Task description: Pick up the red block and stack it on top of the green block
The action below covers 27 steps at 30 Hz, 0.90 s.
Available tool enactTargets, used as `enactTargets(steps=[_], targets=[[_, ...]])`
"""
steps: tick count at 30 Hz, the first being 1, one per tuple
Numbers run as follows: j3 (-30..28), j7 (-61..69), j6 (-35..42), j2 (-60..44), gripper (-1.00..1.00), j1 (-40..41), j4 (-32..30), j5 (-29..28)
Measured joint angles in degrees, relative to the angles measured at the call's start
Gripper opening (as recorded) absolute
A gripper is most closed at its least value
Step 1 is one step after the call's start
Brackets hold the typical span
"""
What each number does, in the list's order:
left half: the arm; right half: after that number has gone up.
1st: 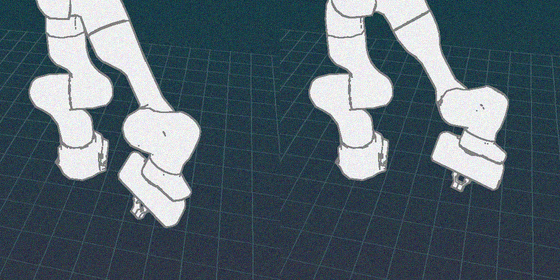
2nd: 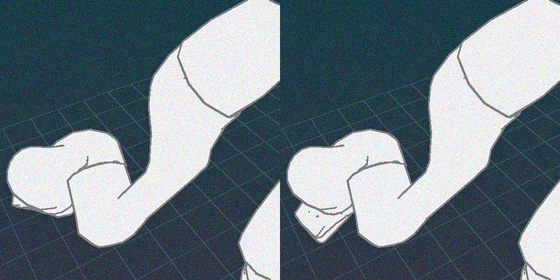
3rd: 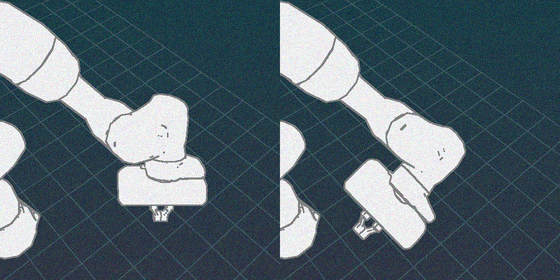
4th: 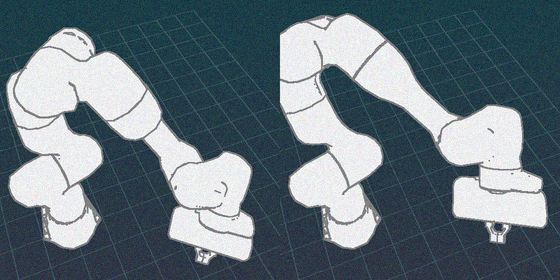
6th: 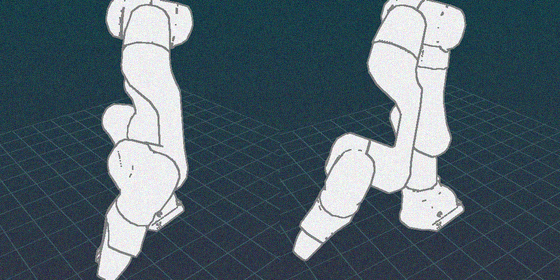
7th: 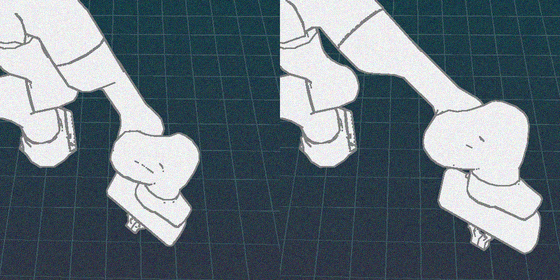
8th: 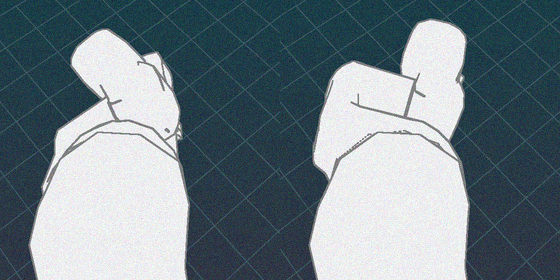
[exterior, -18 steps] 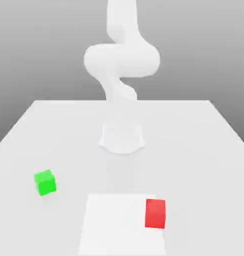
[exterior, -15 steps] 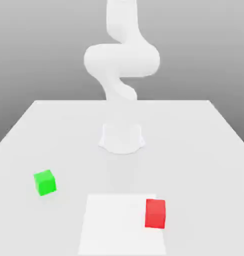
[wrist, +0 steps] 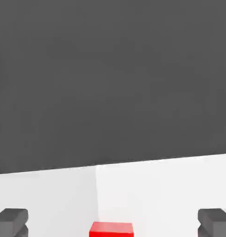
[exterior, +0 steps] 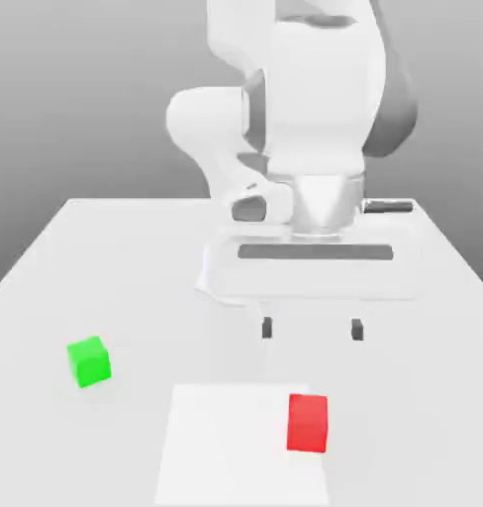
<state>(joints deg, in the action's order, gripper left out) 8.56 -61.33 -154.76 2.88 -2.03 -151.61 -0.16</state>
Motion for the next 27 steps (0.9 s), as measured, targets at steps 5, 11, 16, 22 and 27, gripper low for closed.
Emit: enactTargets(steps=[5,11,16,22,27], targets=[[-0.9,-4.5,-6.9,-10.5,0.0,-1.5,-2.2,-3.1],[-3.8,-6.8,-13.5,-18.4,-1.0,-3.7,-1.2,-6.1],[-3.8,-7.0,-13.8,-18.7,-1.0,-3.8,-1.2,-6.3],[-1.7,-3.7,-4.8,-7.9,-1.0,-2.2,-2.9,-1.7],[-5.5,-6.3,-2.5,-3.3,-1.0,6.8,-5.2,-1.2]])
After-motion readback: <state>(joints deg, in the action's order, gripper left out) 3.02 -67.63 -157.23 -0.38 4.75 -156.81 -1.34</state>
